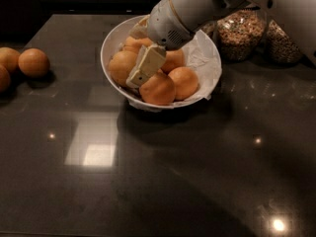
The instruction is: Pick orange from white bowl
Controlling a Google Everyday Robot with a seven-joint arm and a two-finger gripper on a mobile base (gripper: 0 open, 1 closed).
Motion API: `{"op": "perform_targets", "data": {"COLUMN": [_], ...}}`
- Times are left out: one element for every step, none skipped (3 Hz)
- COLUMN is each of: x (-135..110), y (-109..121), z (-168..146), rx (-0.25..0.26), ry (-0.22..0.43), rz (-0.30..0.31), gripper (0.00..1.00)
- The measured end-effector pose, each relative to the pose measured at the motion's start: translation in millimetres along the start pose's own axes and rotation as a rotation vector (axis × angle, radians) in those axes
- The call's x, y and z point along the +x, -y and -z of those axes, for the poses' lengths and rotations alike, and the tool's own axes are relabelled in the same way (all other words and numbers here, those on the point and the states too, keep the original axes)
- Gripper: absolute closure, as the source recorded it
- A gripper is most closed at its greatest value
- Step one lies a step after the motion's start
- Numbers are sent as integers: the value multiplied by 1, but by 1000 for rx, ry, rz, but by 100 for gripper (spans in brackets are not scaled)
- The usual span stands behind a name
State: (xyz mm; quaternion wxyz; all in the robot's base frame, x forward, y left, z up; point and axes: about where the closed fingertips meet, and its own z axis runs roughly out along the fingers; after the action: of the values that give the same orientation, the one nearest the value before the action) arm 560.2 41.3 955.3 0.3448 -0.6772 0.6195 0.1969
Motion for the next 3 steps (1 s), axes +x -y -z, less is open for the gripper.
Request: {"op": "perform_targets", "data": {"x": [1,2,4], "y": [0,1,1], "z": [0,-1,-8], "rx": [0,3,-8], "ry": [1,2,-2], "rz": [-4,-11,-16], "gripper": [22,29,28]}}
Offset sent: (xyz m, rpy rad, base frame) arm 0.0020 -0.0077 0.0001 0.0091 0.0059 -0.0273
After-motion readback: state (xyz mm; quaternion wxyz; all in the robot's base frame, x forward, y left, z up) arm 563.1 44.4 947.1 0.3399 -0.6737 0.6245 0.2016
